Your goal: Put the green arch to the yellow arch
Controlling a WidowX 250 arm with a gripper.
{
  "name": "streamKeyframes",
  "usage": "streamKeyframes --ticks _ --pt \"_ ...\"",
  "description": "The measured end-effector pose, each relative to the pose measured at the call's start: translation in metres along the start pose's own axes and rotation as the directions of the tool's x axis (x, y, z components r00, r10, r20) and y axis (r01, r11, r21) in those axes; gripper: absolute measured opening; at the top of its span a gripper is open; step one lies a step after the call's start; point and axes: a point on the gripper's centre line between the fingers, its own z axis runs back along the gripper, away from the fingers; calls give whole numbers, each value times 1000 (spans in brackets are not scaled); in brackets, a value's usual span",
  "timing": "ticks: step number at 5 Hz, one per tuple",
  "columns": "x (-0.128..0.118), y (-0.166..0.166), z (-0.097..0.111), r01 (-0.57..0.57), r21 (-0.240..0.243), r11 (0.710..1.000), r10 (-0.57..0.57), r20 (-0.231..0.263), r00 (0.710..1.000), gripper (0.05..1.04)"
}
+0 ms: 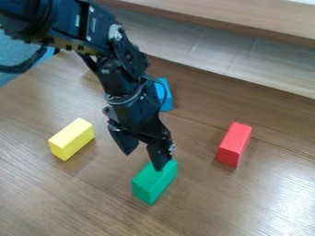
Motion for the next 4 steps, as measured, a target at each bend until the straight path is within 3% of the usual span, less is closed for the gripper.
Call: streamKeyframes --ticks 3,4 --pt "-11 -11 -23 11 0 1000 -11 -64 998 1001" --pt "-15 -12 -31 17 16 1000 -15 -78 997 950"
